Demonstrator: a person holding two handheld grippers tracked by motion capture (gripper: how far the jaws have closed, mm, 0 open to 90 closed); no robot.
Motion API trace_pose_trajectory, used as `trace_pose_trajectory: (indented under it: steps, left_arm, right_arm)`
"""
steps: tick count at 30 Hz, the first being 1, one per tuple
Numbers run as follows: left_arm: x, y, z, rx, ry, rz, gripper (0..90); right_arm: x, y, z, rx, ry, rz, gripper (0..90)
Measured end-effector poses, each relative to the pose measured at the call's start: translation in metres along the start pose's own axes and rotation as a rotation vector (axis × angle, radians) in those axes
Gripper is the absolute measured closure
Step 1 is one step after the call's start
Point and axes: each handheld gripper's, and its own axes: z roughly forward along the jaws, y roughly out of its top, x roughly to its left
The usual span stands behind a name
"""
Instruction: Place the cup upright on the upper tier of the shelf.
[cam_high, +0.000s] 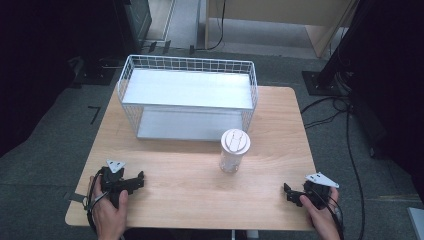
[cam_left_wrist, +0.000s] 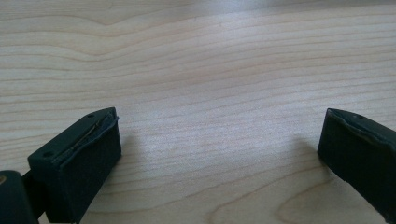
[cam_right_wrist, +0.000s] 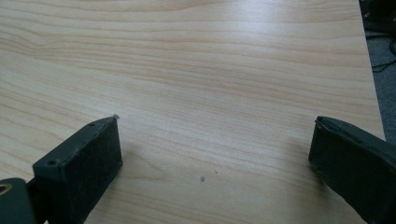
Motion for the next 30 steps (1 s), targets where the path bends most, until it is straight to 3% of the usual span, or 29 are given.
trace_pose_trajectory:
  steps: [8,14,18,20,21,30]
  left_arm:
    - [0.002,0.001,0.001,-0.008,-0.014,-0.017,0.0]
    - [0.0,0.001,0.001,0.002,0.001,-0.002,0.0]
    - [0.0,0.001,0.001,0.002,0.001,-0.002,0.0]
    - [0.0,0.001,0.001,0.002,0.001,-0.002,0.0]
    - [0.0,0.001,0.001,0.002,0.001,-0.002,0.0]
    - [0.0,0.001,0.001,0.002,0.001,-0.002,0.0]
  right_arm:
    - [0.005,0.002,0.002,0.001,0.004,-0.002,2.2]
    - [0.008,0.004,0.004,0.003,0.011,-0.013,2.1]
    - [0.012,0.007,0.004,0.025,-0.024,0.012,2.0]
    - [0.017,0.009,0.003,0.014,-0.012,0.01,2.0]
    - [0.024,0.012,0.003,-0.005,0.019,0.013,1.9]
    - [0.053,0.027,0.001,-0.054,0.071,-0.006,2.0]
